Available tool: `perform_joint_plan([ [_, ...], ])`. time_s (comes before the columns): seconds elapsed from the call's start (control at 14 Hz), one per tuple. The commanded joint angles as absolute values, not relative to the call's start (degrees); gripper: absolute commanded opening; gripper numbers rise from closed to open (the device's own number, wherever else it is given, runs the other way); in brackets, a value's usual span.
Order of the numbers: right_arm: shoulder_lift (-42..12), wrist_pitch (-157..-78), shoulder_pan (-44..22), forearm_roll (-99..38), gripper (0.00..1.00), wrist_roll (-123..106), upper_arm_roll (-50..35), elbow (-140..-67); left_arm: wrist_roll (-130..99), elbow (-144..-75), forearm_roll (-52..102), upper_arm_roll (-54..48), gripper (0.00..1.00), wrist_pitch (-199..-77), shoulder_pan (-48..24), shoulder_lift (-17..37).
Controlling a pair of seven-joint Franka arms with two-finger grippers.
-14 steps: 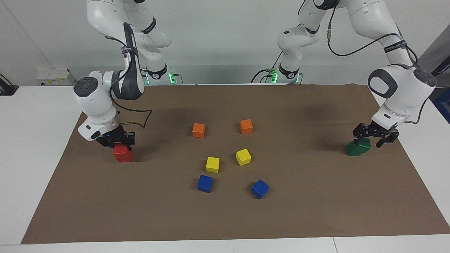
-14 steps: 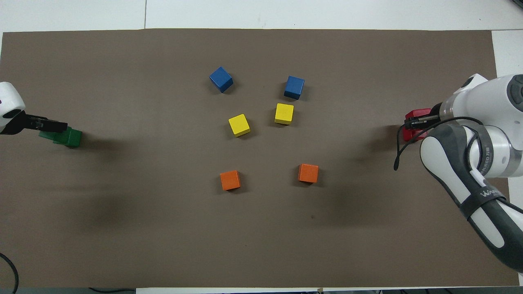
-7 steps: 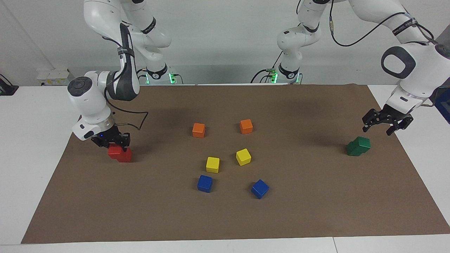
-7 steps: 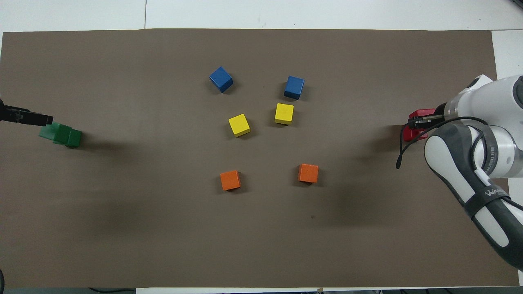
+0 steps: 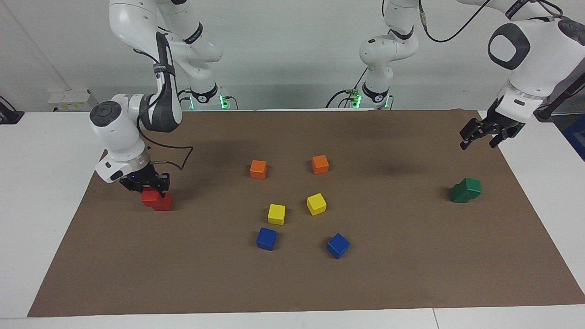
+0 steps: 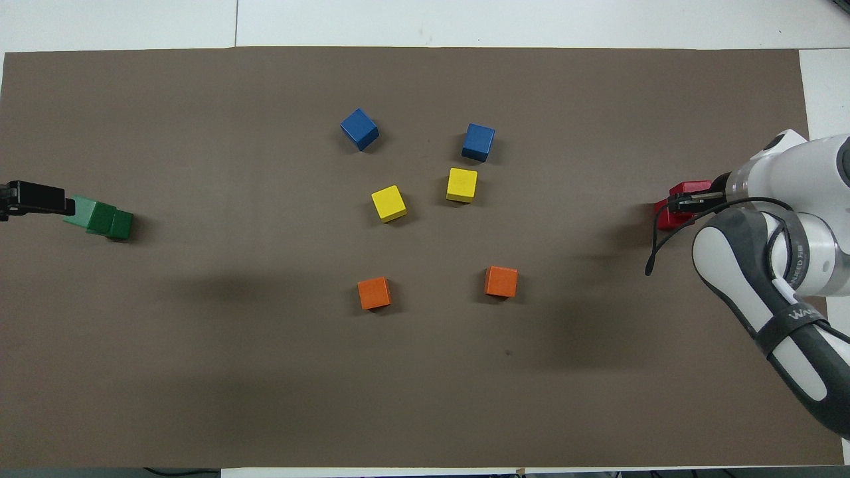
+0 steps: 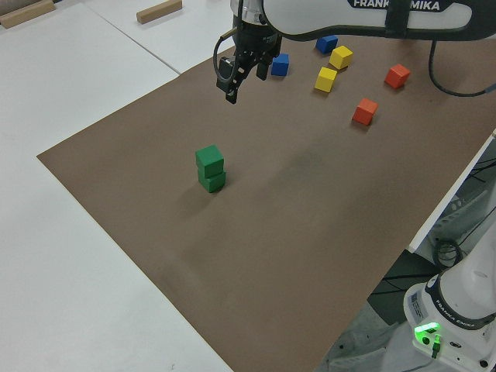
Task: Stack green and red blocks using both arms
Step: 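Open the right gripper to release red on the red block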
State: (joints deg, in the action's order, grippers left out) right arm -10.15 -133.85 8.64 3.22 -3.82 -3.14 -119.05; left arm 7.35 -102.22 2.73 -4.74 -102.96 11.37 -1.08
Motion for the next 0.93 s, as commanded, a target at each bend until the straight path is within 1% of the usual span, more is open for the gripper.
perform_joint_plan([
  [0.0, -7.82, -135.79, 9.32, 2.55, 0.0, -3.87, -3.78, -122.52, 5.28, -100.47, 1.41, -4.57, 1.0, -97.58, 10.2, -1.67],
  [0.21, -7.65, -135.79, 9.32, 2.55, 0.0, -4.04, -3.69, -122.78, 4.48, -99.23, 1.49, -4.57, 1.0, -95.1, 10.2, -1.84],
  [0.64, -7.56, -135.7, 9.32, 2.55, 0.0, -4.22, -3.78, -122.87, 4.39, -99.32, 1.49, -4.57, 1.0, -92.56, 10.11, -3.6],
  [0.86, -7.56, -135.79, 9.32, 2.55, 0.0, -4.22, -3.78, -123.13, 3.7, -99.49, 1.41, -4.48, 1.0, -92.9, 8.97, -4.22],
])
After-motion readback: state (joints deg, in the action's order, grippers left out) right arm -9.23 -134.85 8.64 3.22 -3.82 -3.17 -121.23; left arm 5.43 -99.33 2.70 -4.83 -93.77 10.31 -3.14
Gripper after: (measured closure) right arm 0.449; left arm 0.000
